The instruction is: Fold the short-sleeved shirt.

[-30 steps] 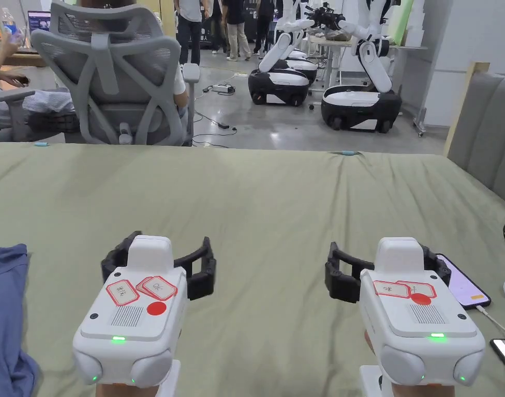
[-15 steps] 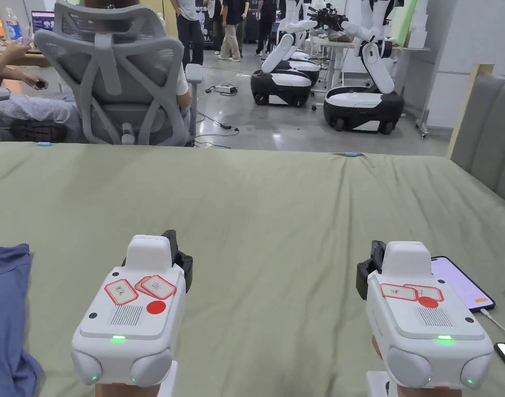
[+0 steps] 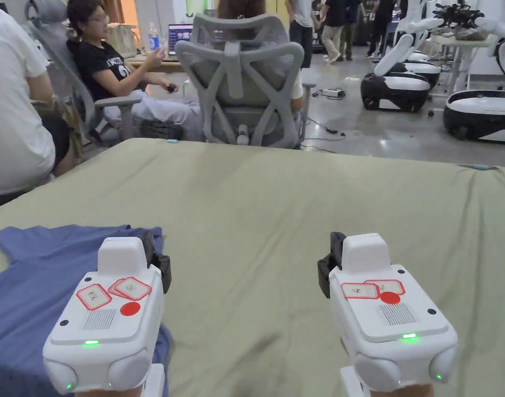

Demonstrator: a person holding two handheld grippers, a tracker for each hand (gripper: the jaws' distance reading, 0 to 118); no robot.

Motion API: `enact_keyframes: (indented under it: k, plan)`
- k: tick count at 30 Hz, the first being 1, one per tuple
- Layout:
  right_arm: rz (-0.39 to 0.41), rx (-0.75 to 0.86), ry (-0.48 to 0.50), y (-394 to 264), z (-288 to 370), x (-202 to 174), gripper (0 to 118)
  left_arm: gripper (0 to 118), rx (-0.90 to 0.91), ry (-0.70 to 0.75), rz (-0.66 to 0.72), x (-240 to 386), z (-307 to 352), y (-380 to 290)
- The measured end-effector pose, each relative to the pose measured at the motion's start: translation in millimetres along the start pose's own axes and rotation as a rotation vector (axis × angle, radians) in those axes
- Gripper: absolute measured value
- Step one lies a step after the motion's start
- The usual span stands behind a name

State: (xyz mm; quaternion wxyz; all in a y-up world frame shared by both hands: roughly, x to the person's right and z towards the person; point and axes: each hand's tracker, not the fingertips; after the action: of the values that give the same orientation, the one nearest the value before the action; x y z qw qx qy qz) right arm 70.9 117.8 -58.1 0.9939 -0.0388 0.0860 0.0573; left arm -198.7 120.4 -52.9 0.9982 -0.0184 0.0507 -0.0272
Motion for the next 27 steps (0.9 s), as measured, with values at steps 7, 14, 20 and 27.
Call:
enact_keyframes:
  k: [7, 14, 20, 27]
  plan:
    - [0.02, -0.03, 0.039, 2.3, -16.3, -29.1, 2, 0, -0.051, 0.012, -0.012, -23.1, -5.8, -9.5]
    - [0.026, -0.071, 0.038, -6.9, -8.3, -12.3, 2, 1, -0.296, -0.085, 0.102, -54.5, -104.0, 11.0]
    - [0.032, -0.112, 0.039, -19.2, -16.8, -4.6, 2, 118, -0.601, -0.123, -0.048, -75.9, -214.1, -16.3]
    - [0.04, -0.135, 0.038, -24.3, -34.9, -4.6, 3, 107, -0.773, -0.087, 0.037, -109.2, -303.6, -76.5]
